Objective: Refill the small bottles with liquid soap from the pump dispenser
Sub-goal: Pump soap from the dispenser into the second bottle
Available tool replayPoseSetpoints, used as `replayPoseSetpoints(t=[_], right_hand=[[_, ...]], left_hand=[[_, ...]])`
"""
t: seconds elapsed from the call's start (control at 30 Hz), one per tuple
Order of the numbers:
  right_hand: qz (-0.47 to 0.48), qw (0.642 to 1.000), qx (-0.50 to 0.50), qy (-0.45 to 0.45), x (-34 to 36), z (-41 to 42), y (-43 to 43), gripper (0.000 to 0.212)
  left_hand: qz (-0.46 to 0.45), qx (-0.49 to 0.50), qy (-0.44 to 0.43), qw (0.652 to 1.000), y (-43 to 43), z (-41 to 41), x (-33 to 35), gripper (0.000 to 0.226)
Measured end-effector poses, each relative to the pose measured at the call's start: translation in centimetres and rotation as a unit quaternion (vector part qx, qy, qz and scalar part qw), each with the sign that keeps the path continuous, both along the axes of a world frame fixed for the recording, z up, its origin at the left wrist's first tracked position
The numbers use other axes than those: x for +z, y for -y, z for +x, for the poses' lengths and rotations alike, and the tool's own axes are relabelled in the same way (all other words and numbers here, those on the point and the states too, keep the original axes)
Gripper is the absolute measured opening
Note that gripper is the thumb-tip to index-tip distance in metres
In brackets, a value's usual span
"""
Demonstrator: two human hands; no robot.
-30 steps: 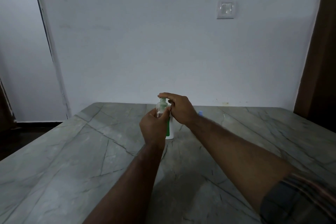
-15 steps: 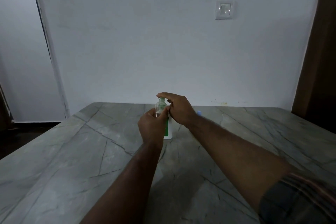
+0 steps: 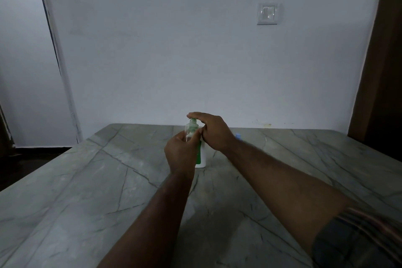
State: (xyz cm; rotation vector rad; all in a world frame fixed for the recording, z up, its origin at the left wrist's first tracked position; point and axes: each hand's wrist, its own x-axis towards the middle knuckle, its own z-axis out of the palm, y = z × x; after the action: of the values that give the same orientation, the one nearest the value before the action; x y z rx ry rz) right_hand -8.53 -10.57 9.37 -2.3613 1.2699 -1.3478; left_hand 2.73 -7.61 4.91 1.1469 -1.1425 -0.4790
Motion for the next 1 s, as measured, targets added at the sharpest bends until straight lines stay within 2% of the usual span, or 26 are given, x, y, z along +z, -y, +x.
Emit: replayPoseSetpoints(t=[0.17,0.4,0.6,0.87,1.0], right_hand=[[0.009,1.000,-0.002,0.030,-0.8,0.3,-0.3,0.053],[0.017,1.000,-0.008,-0.019,0.9,0.0,-0.2,0.057],[0.013,1.000,-0.011,0.026,-0.5,0.3,-0.5,0.054],[0.018,1.000,-0.009,-0.021,0.8,0.0,-0.2,0.058],[0.015,1.000,-0.015,-0.001,0.2,0.1,-0.2,0.060]], left_hand=[[0.004,0.002,0.003,1.000,0.0,-0.1,-0.3,0.036],[-0.002,0.003,0.004,1.000,0.0,0.3,0.1,0.030],[0.000,0.003,-0.004,1.000,-0.2,-0.2,-0.1,0.034],[-0.004,0.007,0.011,1.000,-0.3,0.1,0.2,0.030],[-0.001,0.002,0.015,1.000,-0.2,0.1,0.2,0.031]])
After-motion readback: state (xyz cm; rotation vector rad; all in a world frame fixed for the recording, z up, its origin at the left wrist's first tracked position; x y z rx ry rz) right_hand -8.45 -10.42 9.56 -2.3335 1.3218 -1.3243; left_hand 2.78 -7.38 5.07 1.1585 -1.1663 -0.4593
